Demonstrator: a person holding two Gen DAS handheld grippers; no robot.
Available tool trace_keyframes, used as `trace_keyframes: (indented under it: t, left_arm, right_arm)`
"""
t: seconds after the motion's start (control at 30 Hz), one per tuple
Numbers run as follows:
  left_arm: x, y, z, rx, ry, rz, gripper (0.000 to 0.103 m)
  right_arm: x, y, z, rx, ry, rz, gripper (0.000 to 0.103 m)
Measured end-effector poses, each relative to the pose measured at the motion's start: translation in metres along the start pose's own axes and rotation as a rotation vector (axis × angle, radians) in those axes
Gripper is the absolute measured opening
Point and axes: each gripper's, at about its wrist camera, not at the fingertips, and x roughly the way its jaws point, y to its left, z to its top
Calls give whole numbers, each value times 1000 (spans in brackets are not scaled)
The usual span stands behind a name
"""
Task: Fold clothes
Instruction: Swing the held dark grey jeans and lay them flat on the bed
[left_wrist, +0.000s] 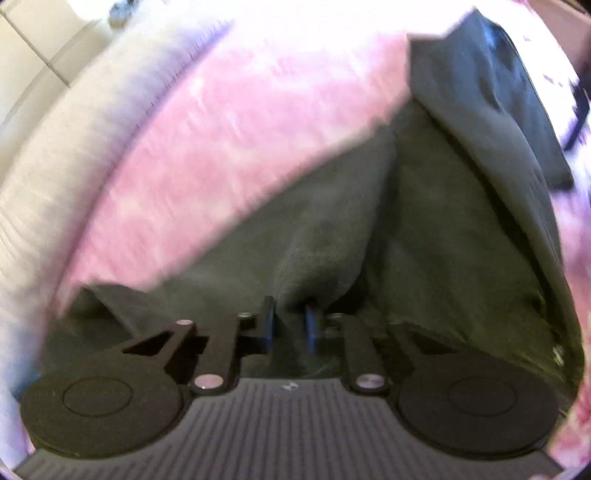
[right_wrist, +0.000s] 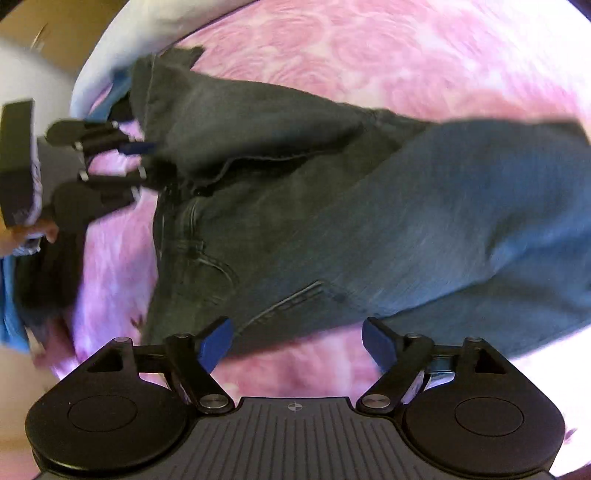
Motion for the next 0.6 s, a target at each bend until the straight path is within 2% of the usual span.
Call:
trace_keyframes:
  t: [0.13,0.2,0.27,0.3,0.33,0.37,0.4,0.5,0.6]
  left_arm:
    - [2,61,61,18,-113,76,14]
    - [9,83,92,18,-142,122,28]
    - [11,97,111,-5,-170,184,28]
    - [7,102,113,-37,-184,188,38]
    - [2,105,108,-77,-197,177,45]
    - [-4,105,99,-105,-203,162,56]
    - [-10,104,91,-134,-208,148,60]
    - [-21,83,40,-135,-156,115,61]
    - [-16,50,-21,-98,-5,78,63]
  right_arm:
    - [6,-5,-3,117,-43,19,81]
    - [10,-7,-3,157,-62,37,82]
    - [17,-6,-2,183,-69,56,82]
    - [22,-7,-2,203,-65,69,84]
    - [28,-7,-3,229,-57,84,84]
    - [34,-8,-4,256,-49,99,86]
    - [39,-9,-5,280,-39,113,87]
    - [60,-9,-11,351,-7,149,87]
    - [72,-15,-16,439,-4,151,87]
